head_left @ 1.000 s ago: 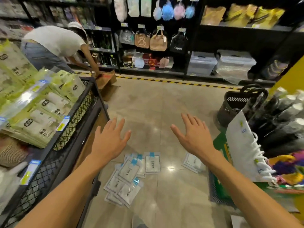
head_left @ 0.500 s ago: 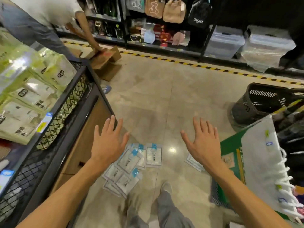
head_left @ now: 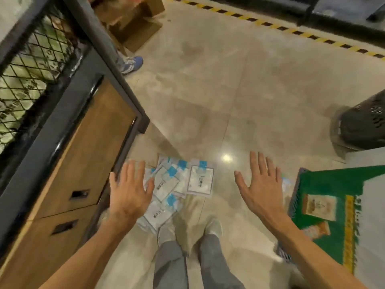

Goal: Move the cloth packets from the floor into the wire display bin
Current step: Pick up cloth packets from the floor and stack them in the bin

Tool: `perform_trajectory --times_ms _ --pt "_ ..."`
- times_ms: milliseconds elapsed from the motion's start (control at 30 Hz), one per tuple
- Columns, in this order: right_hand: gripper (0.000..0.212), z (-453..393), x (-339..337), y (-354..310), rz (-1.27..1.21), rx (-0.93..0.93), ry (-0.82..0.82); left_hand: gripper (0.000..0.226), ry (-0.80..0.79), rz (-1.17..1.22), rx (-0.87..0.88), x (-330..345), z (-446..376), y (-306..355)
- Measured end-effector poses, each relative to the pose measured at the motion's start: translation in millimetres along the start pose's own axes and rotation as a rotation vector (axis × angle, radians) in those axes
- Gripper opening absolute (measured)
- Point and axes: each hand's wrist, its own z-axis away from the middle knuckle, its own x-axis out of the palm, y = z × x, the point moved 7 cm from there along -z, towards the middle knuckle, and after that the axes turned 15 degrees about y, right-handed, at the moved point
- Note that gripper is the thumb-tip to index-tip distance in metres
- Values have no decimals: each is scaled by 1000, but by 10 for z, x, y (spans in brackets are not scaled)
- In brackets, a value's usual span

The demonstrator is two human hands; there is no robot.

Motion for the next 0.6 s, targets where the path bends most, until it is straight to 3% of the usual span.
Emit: perform_trajectory --times_ms 300,600 --pt "92 78 2691 317 19 62 -91 68 -74 -90 54 2599 -465 -311" --pt "104 -11 5255 621 92 -7 -208 75 -84 -106 110 4893 -1030 -474"
